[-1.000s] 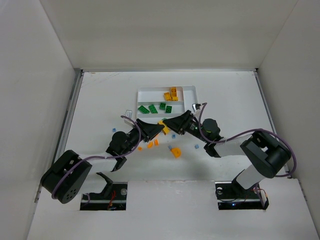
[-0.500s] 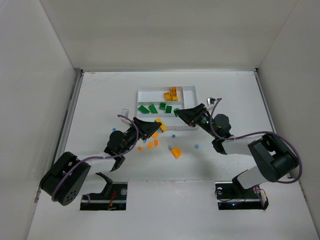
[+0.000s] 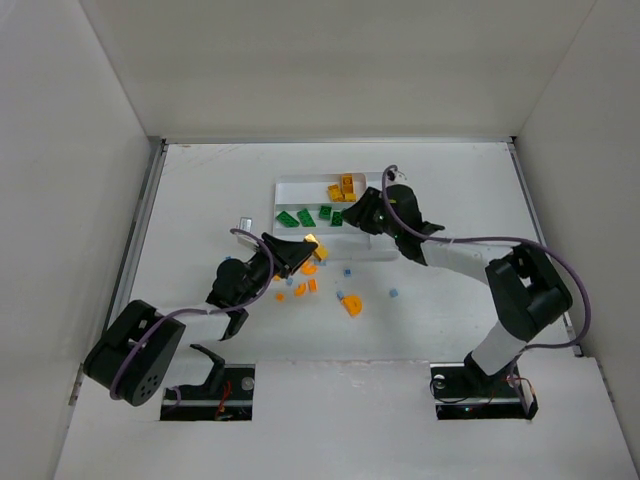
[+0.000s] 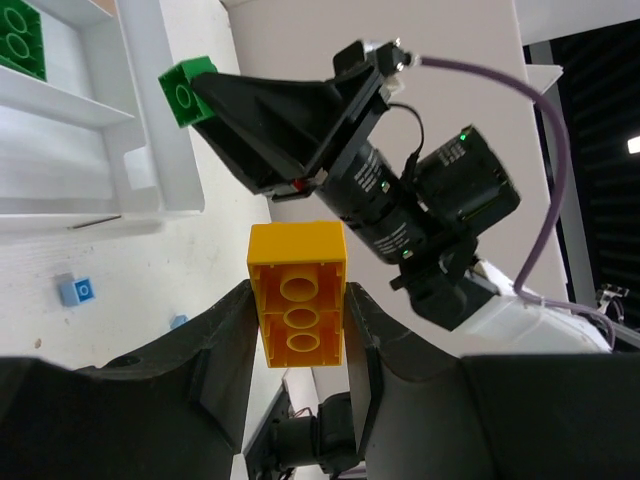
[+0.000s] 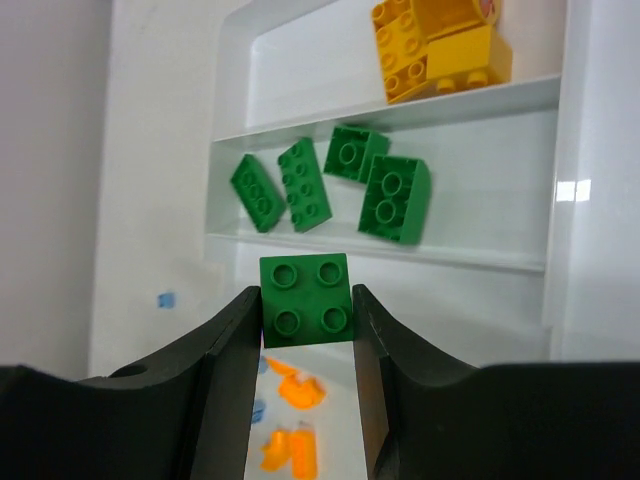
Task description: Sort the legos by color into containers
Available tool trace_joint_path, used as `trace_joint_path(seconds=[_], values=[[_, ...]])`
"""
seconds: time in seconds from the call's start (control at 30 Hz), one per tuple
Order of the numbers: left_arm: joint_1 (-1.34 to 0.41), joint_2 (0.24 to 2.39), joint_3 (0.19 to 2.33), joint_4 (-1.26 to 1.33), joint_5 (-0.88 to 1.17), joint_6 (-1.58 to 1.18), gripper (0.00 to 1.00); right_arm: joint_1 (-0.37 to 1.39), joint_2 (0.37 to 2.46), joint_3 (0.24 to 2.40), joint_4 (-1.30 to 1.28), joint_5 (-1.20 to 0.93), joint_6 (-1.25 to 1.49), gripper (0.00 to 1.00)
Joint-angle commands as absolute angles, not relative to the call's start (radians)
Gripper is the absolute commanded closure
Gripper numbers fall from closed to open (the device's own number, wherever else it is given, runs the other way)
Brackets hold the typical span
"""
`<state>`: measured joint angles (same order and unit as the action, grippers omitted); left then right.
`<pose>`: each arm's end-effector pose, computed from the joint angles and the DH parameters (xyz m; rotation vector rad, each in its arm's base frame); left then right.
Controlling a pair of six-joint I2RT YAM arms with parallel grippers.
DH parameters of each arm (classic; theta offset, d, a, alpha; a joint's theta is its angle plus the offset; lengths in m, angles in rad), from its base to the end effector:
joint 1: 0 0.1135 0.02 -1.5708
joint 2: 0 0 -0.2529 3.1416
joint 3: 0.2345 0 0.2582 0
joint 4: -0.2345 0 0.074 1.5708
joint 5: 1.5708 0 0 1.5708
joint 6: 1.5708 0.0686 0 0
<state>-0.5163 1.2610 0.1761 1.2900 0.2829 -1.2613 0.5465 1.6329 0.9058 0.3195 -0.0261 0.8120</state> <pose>0.2081 -0.1402 0.1888 -0.3152 1.5617 -1.6387 0.3358 0.2063 0.1873 0.2593 2.0776 0.8860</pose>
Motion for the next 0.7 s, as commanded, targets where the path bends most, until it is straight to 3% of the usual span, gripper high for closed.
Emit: trace_joint_path(seconds=[0.0,0.2,0.43,0.57,0.67], values=[[-0.489,1.270,0.163,1.479,0.304,-1.253,0.79,0.559,1.698,1.023,0.118,0.100,0.651,0.57],[-0.450,1.276,0.158,1.468,0.304,-1.250,0.78,0.556,1.778,1.117,0.048,0.135,0.594,0.55],[-0.444,1.304,0.232,1.399,0.295,-1.240,0.78,0.530,1.792,1.160,0.080,0.138,0.578,0.43],[-0.424,1.313,0.285,1.312,0.261,-1.220,0.78,0.535,1.718,1.091,0.144,0.149,0.577,0.33],[-0.407,1.330,0.340,1.229,0.238,-1.186,0.78,0.544,1.637,1.020,0.181,0.166,0.583,0.32]])
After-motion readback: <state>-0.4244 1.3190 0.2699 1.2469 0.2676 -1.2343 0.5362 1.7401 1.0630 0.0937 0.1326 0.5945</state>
